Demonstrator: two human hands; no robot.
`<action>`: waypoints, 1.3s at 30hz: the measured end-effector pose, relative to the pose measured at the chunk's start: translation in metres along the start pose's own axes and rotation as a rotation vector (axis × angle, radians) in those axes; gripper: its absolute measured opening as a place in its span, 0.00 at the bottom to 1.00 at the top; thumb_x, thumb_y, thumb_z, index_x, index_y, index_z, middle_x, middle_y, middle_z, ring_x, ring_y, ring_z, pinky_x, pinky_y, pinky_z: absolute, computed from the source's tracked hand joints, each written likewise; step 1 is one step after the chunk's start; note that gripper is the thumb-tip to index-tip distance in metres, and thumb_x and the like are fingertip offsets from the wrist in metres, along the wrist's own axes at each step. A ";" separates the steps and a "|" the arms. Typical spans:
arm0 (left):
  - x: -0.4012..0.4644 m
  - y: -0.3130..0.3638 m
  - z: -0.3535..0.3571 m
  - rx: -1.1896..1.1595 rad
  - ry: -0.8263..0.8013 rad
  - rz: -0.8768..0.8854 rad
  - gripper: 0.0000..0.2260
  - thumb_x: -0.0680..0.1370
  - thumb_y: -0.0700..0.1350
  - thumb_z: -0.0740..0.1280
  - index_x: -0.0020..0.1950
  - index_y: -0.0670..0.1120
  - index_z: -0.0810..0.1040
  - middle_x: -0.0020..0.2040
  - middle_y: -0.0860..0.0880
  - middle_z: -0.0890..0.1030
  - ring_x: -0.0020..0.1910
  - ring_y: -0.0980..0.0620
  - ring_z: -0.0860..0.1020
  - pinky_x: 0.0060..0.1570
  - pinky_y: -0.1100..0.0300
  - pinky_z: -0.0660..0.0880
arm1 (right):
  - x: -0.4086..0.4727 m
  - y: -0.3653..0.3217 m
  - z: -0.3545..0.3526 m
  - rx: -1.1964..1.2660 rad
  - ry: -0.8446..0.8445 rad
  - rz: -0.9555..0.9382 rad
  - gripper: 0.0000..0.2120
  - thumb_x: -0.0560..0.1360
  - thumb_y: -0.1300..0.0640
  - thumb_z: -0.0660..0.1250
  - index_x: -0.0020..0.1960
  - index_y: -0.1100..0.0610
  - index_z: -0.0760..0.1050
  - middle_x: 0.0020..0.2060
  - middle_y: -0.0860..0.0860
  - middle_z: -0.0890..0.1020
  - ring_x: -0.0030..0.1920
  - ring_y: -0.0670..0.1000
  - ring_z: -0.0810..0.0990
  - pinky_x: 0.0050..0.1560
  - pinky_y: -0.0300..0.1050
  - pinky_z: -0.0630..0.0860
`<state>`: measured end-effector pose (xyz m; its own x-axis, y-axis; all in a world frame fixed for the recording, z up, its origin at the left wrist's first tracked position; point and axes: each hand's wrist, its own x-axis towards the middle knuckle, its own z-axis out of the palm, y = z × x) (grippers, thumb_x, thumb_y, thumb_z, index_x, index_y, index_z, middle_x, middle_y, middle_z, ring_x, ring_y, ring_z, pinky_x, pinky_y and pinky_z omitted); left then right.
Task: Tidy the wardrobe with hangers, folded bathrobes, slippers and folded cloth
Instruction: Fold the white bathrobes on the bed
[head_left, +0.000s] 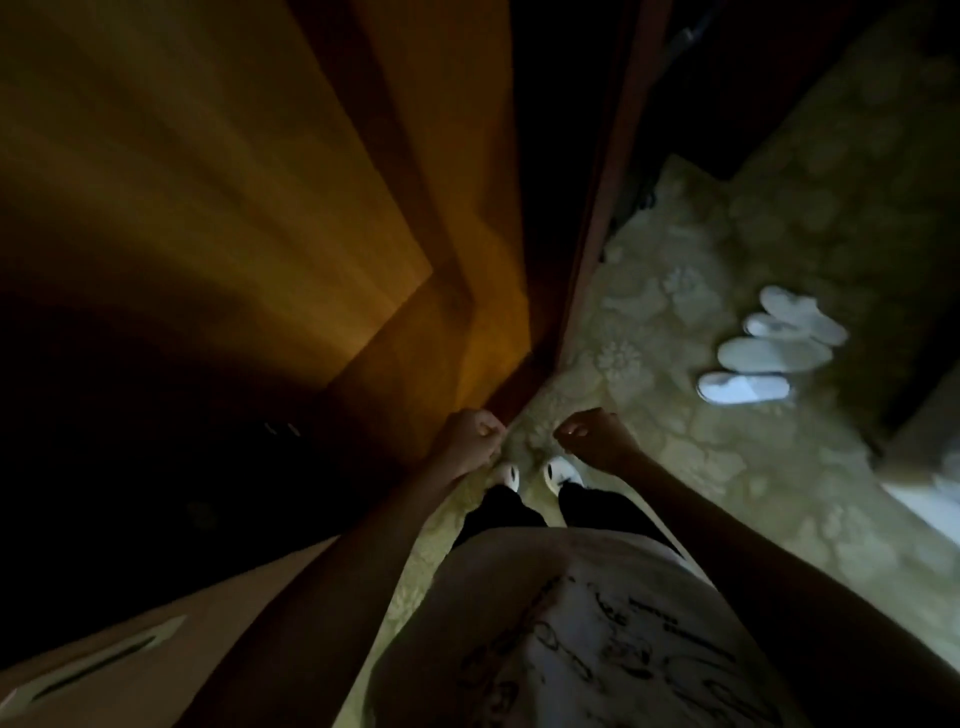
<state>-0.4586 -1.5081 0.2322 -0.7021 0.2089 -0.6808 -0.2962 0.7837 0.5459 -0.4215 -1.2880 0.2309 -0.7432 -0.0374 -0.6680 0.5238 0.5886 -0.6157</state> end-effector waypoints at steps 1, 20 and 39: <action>0.007 -0.004 0.004 0.047 -0.031 0.000 0.06 0.81 0.43 0.66 0.46 0.49 0.80 0.37 0.50 0.82 0.35 0.52 0.81 0.43 0.51 0.81 | -0.002 0.012 0.003 0.035 0.021 0.064 0.07 0.78 0.60 0.68 0.51 0.60 0.84 0.49 0.55 0.86 0.47 0.48 0.82 0.47 0.38 0.73; 0.062 0.016 0.101 1.111 -0.677 0.287 0.11 0.77 0.44 0.64 0.42 0.42 0.84 0.34 0.51 0.85 0.37 0.50 0.83 0.46 0.51 0.83 | -0.133 0.142 0.178 0.924 0.510 0.874 0.10 0.73 0.53 0.66 0.38 0.57 0.82 0.37 0.55 0.84 0.38 0.54 0.81 0.39 0.44 0.75; -0.030 0.219 0.392 1.460 -0.957 0.692 0.10 0.82 0.40 0.63 0.50 0.41 0.84 0.43 0.44 0.86 0.34 0.55 0.81 0.34 0.66 0.76 | -0.274 0.251 0.251 1.671 0.811 1.147 0.11 0.78 0.56 0.68 0.50 0.64 0.82 0.40 0.56 0.84 0.36 0.51 0.78 0.35 0.42 0.75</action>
<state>-0.2486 -1.1135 0.1812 0.2647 0.4741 -0.8398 0.9198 0.1375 0.3676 0.0183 -1.3329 0.1541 0.3381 0.2373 -0.9107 0.1881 -0.9652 -0.1817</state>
